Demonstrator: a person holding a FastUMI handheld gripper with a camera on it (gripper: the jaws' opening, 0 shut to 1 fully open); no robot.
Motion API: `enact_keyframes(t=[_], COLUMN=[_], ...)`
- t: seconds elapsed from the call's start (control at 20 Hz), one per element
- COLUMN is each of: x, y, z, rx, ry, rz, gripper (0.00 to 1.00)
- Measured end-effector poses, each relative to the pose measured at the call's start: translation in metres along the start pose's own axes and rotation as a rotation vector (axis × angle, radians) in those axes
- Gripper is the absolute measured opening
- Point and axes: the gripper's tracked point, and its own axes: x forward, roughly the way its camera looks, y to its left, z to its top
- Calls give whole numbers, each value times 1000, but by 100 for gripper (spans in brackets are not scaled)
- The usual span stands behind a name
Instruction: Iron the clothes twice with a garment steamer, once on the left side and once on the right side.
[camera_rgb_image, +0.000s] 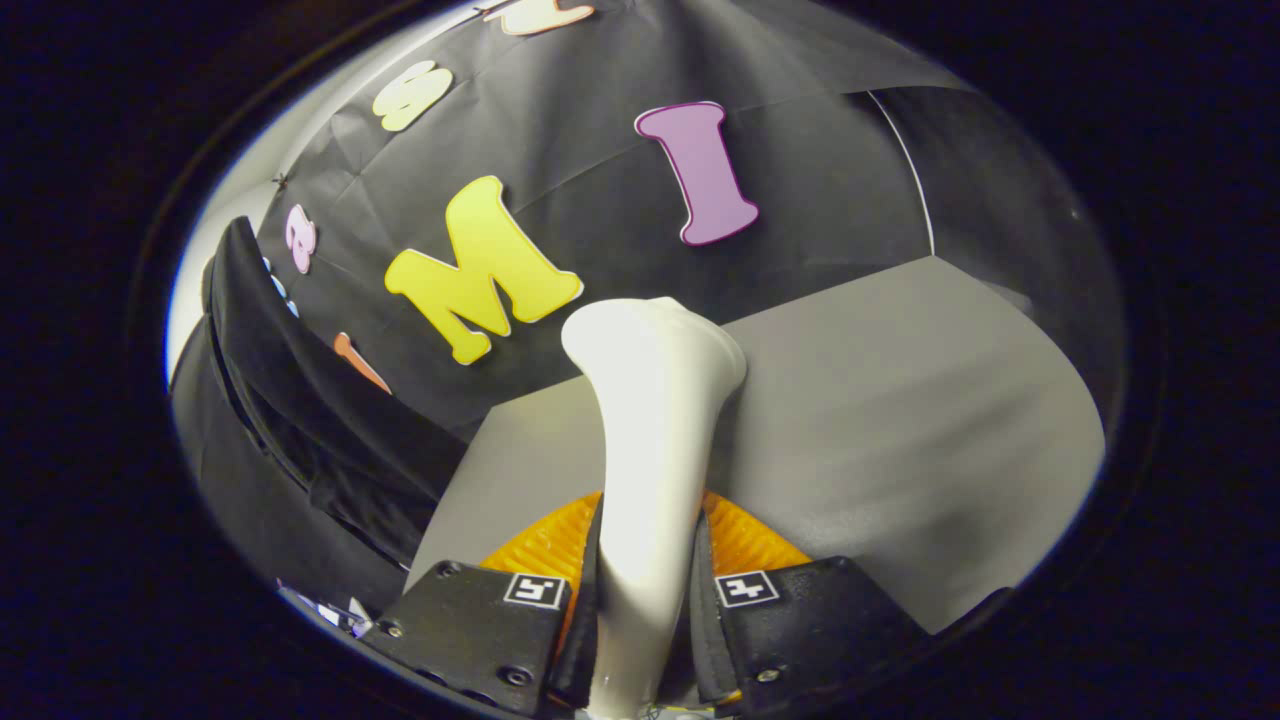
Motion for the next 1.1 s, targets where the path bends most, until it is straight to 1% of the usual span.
enact_keyframes(t=[0.15, 0.45, 0.7, 0.85, 1.1], x=[-16, -62, -104, -126, -148], y=[13, 56, 97, 136, 225], z=[2, -8, -13, -12, -2], rx=[-33, -18, -17, -65, -161], ry=[-34, -114, -187, -238, -318], rz=[7, 42, 34, 22, 16], gripper=[37, 35, 34, 34, 34])
